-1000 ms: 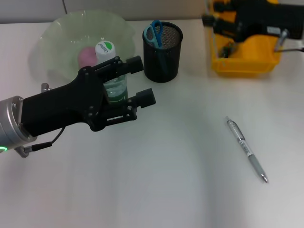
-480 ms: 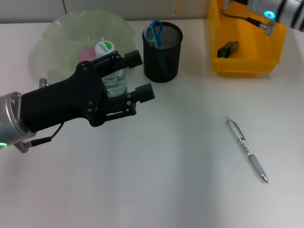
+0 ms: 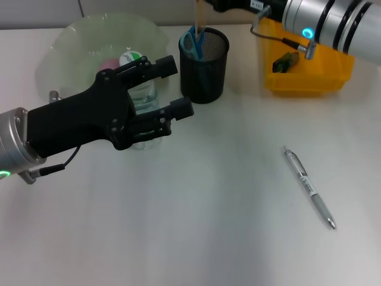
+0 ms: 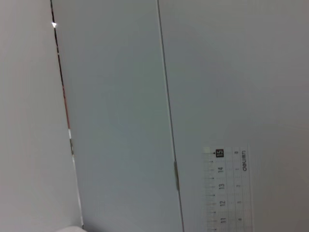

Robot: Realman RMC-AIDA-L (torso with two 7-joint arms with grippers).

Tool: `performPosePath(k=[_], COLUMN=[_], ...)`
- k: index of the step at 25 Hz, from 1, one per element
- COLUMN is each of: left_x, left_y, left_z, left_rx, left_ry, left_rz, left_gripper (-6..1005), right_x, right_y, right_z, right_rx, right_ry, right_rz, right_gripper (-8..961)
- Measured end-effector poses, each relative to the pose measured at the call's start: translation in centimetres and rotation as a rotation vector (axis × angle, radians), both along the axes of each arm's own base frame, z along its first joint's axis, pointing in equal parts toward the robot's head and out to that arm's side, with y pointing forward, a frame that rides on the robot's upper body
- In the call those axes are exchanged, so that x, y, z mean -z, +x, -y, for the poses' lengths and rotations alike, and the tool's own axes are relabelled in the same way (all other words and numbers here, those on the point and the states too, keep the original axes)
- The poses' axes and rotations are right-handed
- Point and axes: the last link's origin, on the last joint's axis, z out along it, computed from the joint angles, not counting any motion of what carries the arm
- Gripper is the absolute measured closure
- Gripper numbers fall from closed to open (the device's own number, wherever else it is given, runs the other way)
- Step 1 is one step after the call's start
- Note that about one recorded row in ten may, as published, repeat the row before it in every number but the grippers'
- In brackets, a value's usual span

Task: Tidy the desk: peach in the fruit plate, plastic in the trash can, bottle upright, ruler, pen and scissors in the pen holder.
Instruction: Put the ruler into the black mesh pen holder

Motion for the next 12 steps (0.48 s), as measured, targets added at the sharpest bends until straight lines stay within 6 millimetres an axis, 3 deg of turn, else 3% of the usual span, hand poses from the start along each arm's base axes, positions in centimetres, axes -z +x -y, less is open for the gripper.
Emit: performPosePath(k=[12], left_x=[0.1], left_y=[0.1], left_z=[-0.3], left_rx=[-0.004], left_ry=[0.004], left_rz=[-0.007], left_gripper=[213], right_x=[1.4], right_y=[1.8], right_z=[1.0], right_rx=[0.022], right_ry=[-0.025], right_rz=[0.034], right_gripper=[557])
